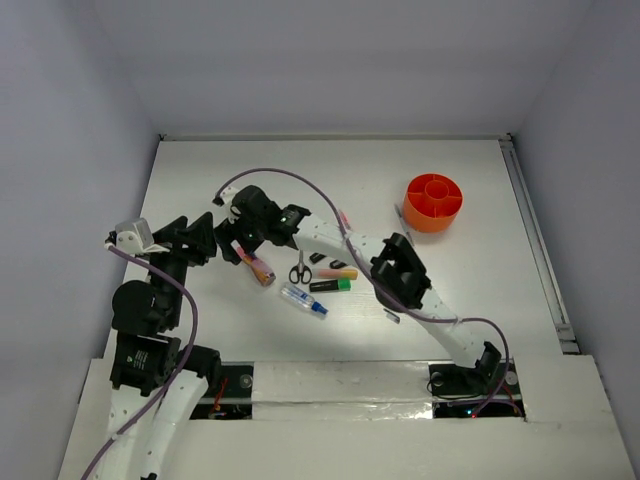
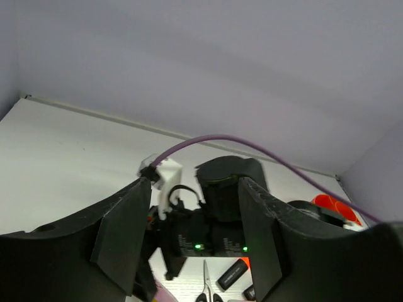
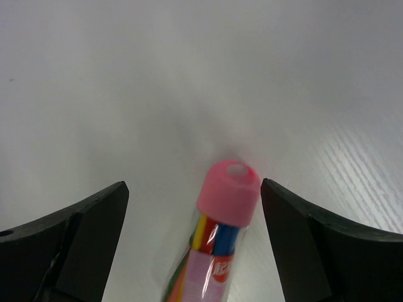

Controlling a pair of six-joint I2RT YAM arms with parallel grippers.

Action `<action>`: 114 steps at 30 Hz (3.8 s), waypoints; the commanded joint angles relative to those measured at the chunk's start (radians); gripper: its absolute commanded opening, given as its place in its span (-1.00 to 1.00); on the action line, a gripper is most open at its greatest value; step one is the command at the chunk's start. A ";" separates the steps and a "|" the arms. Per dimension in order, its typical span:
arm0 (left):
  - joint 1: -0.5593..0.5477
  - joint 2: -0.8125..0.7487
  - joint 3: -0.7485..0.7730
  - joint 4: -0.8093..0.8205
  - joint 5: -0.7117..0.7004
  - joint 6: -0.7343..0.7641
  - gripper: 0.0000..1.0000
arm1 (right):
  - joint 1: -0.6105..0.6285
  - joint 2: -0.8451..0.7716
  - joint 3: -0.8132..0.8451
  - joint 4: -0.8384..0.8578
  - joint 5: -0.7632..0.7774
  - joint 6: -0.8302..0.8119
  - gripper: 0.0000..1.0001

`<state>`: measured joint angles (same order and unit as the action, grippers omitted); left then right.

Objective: Sort the stationery into containers
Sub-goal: Pick up the stationery from the center of the board, then place the stationery in the storage box.

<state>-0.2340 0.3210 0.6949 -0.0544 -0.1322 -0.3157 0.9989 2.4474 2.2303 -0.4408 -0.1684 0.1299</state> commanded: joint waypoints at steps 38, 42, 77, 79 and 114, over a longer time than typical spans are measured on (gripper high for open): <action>-0.002 -0.010 0.022 0.037 0.022 0.004 0.10 | -0.005 -0.098 -0.070 0.333 0.130 0.123 -0.63; -0.002 -0.005 0.014 0.047 0.049 -0.005 0.10 | -0.058 -0.302 -0.334 0.568 0.200 0.177 -0.64; -0.059 0.073 -0.001 0.076 0.126 -0.019 0.10 | -0.829 -1.056 -1.176 0.763 0.540 0.117 -0.80; -0.059 0.067 -0.003 0.076 0.128 -0.019 0.11 | -0.838 -1.053 -1.175 0.751 0.549 0.105 -0.79; -0.068 0.145 0.002 0.094 0.212 -0.025 0.04 | -0.856 -1.025 -1.178 0.524 0.394 0.142 0.36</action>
<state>-0.2958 0.4324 0.6945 -0.0196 0.0372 -0.3317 0.1497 1.4498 1.0069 0.1024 0.2794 0.2611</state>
